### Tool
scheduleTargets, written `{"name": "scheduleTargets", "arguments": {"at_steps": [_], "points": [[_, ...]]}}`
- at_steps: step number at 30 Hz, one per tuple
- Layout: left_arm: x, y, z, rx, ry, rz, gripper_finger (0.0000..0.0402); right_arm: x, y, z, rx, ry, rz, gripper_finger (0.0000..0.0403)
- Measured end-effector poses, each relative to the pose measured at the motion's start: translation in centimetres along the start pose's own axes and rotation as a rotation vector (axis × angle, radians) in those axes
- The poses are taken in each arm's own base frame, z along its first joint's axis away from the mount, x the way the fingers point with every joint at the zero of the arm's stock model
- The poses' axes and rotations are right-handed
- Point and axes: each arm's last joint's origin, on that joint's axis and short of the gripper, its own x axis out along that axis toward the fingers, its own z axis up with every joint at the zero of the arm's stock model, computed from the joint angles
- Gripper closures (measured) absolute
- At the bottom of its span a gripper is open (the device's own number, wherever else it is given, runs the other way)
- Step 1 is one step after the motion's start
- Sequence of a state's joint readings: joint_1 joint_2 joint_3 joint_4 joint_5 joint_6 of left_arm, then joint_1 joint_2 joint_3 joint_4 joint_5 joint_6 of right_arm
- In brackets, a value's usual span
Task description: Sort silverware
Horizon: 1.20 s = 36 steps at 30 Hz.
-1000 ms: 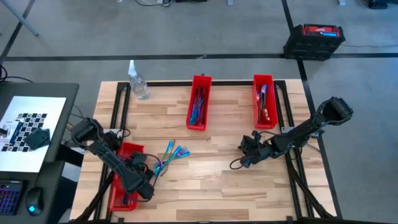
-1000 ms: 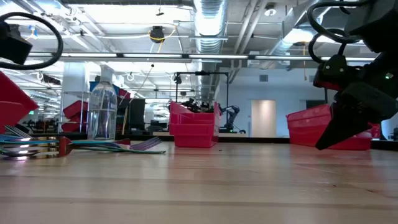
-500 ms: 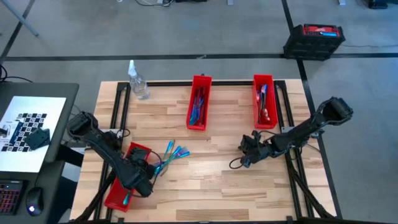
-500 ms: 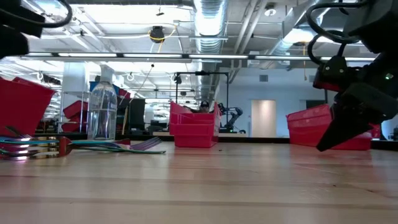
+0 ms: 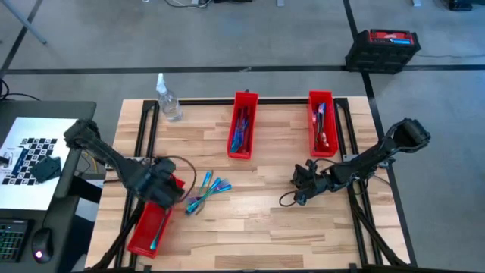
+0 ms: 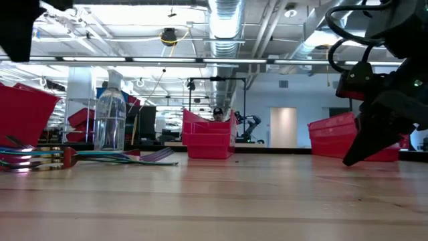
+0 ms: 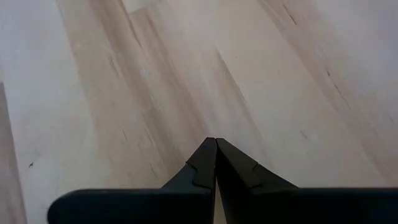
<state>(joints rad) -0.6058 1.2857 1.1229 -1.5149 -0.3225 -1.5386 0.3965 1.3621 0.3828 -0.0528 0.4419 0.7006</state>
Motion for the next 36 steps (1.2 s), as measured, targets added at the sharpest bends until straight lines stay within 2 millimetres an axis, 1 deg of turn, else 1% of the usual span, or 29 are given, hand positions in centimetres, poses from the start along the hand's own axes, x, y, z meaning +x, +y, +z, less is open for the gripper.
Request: {"name": "scheduleTargets", "arguments": {"at_steps": [4, 6, 9, 12, 15, 20, 26, 32, 36], "points": [[0.1, 1.1, 2.0, 0.219, 0.013, -0.016, 0.0252, 0.0, 0.0, 0.0, -0.003, 0.003, 0.003, 0.0403], [0.4, 1.3, 3.0, 0.364, 0.041, -0.01, 0.025, 0.0, 0.0, 0.0, -0.003, 0.01, 0.013, 0.0403], [1.2, 1.3, 4.3, 0.568, 0.1, -0.007, 0.0248, 0.0, 0.1, -0.1, -0.003, 0.014, 0.018, 0.0403], [2.1, 1.1, 5.5, 0.725, 0.167, -0.041, 0.0248, 0.0, 0.2, -0.1, -0.004, 0.017, 0.028, 0.0403], [2.9, 0.9, 6.7, 0.82, 0.197, -0.098, 0.0248, -0.1, 0.2, -0.1, 0.023, 0.021, 0.037, 0.0403], [3.8, 1.3, 8.3, 0.892, 0.22, -0.163, 0.0248, -0.1, 0.2, -0.1, 0.066, 0.024, 0.042, 0.0403], [5.2, 1.6, 7.5, 0.945, 0.342, -0.246, 0.0249, -0.2, 0.5, -0.2, 0.099, 0.026, 0.056, 0.0403], [6.1, 1.4, 6.8, 0.973, 0.349, -0.257, 0.0249, -0.2, 0.6, -0.3, 0.098, 0.027, 0.064, 0.0403], [7.9, 1.4, 6.1, 0.989, 0.365, -0.249, 0.0249, -0.2, 0.6, -0.3, 0.091, 0.027, 0.064, 0.0403]]}}
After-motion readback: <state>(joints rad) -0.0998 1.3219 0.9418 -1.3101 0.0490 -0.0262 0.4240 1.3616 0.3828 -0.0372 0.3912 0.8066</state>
